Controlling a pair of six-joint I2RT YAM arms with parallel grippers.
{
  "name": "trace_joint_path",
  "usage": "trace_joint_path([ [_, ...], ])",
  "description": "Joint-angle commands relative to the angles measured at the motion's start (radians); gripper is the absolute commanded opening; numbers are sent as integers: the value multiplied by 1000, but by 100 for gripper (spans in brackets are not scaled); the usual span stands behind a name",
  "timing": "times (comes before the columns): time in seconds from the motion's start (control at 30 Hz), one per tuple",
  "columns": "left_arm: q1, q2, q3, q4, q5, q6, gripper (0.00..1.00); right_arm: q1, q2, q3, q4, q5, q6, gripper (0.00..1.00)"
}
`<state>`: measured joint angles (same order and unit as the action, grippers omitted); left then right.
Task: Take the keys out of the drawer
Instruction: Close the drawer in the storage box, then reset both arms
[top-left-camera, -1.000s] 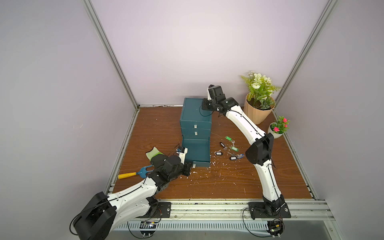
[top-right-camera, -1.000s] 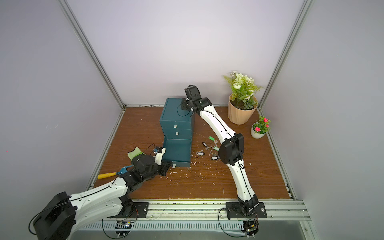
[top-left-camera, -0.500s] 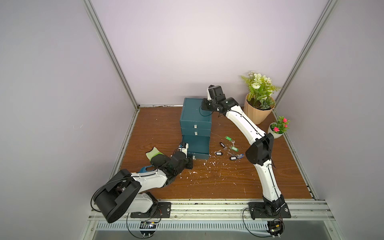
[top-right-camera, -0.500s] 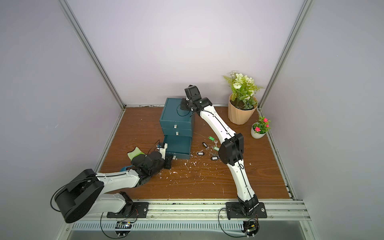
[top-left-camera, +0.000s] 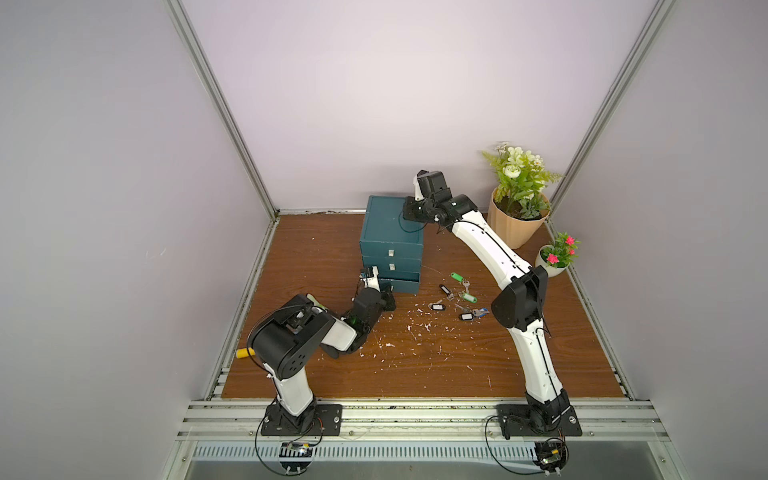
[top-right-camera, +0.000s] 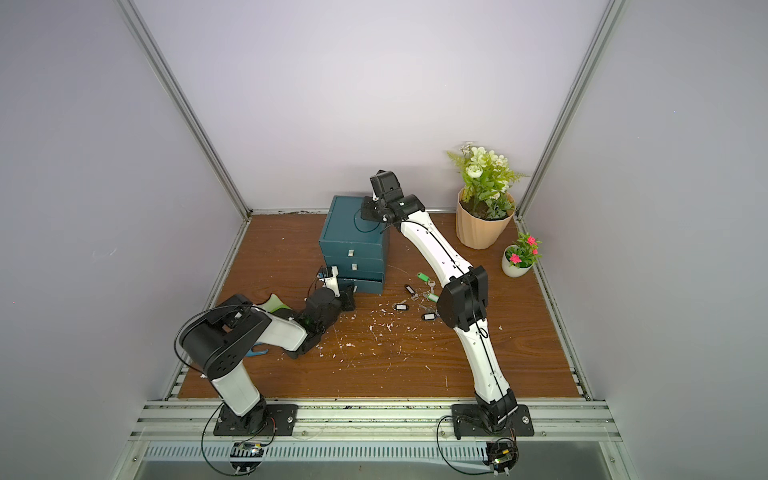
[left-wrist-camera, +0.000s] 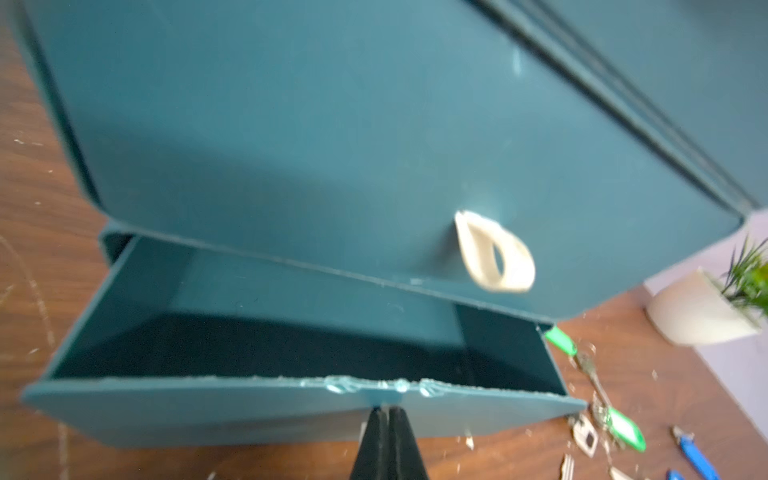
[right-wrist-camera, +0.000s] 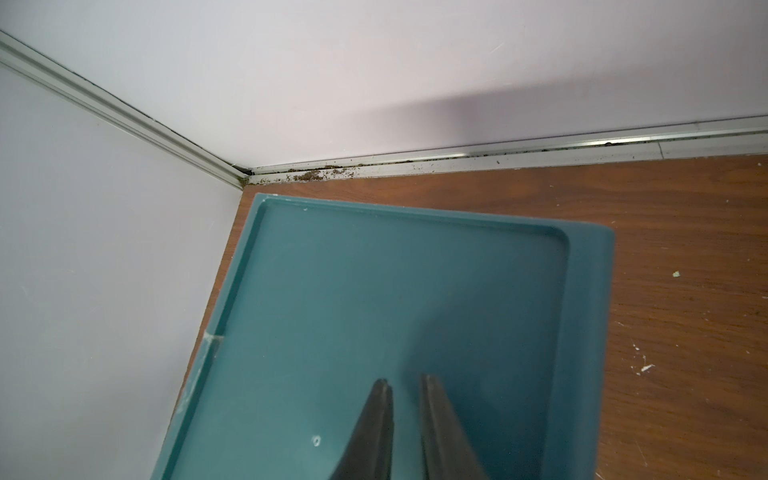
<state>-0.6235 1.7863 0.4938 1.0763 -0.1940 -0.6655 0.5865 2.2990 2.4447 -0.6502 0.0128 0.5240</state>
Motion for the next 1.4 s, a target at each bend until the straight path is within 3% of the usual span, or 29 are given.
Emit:
trace_joint_path([
  [0.0, 12, 51, 20, 192, -57, -45, 7, -3, 38, -27, -96, -38, -22, 19],
  [0.37, 7, 228, 27, 497, -119, -137, 12, -11, 57, -14, -91, -79, -31, 19],
  [0.6, 7, 294, 80, 519, -88, -167, 14, -16, 82, 31, -101, -85, -29, 18],
  [0.73, 8, 287, 63, 529, -70, -174, 15, -16, 85, 29, -96, -88, -14, 18],
  [0.87, 8, 159, -52, 519, -70, -164, 15, -18, 76, 44, -90, -79, -15, 18],
  [1.0, 11, -104, -180, 343, -88, -141, 16, -20, 56, 73, -79, -56, -24, 19],
  [1.1, 13, -390, -168, -17, -107, -48, 19, -26, 32, 92, -59, -37, -22, 19],
  [1.2, 16, -591, -23, -478, -213, 88, 25, -35, -9, 98, -34, -5, -42, 20],
  [1.27, 44, -648, 63, -642, -276, 211, 40, -42, -48, 98, -27, 37, -85, 22],
  [1.33, 113, -673, 107, -693, -250, 314, 53, -59, -93, 91, -26, 56, -144, 23],
  [1.37, 168, -676, 117, -693, -202, 347, 55, -75, -125, 74, -26, 65, -171, 24],
])
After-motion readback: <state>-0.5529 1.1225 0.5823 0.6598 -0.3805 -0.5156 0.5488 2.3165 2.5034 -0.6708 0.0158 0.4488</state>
